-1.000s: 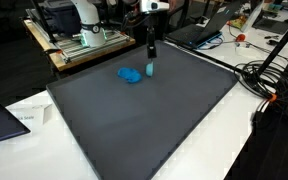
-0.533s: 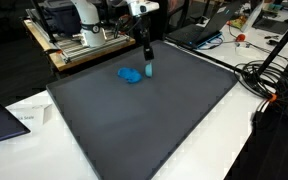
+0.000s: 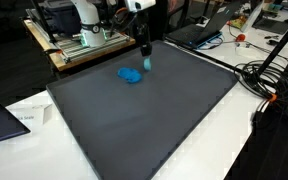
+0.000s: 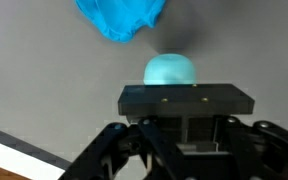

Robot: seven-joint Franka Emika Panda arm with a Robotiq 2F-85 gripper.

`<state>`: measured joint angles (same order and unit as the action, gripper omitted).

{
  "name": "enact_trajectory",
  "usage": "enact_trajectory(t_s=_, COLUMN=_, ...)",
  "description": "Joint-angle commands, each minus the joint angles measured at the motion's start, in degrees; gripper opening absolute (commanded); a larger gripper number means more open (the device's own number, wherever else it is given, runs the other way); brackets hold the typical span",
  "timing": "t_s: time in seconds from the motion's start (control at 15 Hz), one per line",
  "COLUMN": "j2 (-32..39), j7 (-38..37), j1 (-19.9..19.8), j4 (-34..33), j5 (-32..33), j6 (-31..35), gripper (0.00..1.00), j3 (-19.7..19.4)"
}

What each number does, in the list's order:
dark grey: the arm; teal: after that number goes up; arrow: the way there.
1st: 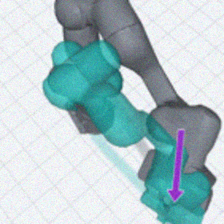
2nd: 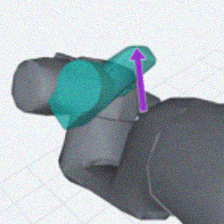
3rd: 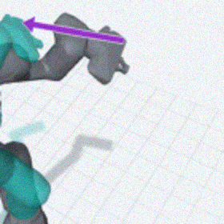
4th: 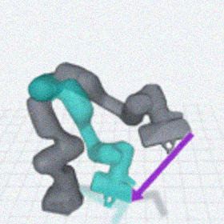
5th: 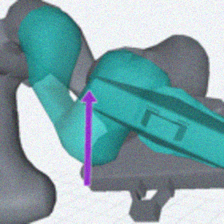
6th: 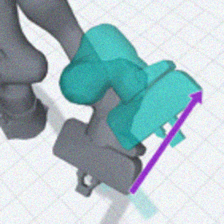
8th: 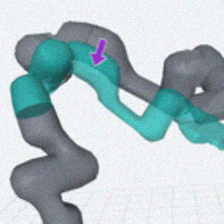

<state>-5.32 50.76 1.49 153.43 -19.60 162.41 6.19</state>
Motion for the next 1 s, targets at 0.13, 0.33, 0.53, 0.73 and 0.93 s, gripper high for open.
enact_trajectory(t_s=0.13, j2=-9.1, j7=2.4, j1=-0.6, j4=-1.2, j5=2.3, j6=-15.1, gripper=0.22, j3=-11.0)
enact_trajectory(t_s=0.33, j2=-9.1, j7=8.0, j1=0.3, j4=-3.8, j5=-0.6, j6=-20.5, gripper=0.22, j3=-15.9)
enact_trajectory(t_s=0.53, j2=-7.1, j7=16.8, j1=0.6, j4=-6.8, j5=-5.4, j6=-25.2, gripper=0.22, j3=-19.9)
enact_trajectory(t_s=0.73, j2=-4.8, j7=24.8, j1=-0.1, j4=-9.3, j5=-10.6, j6=-28.7, gripper=0.22, j3=-22.2)
enact_trajectory(t_s=0.93, j2=-1.5, j7=30.4, j1=-1.4, j4=-11.6, j5=-14.6, j6=-30.8, gripper=0.22, j3=-22.6)
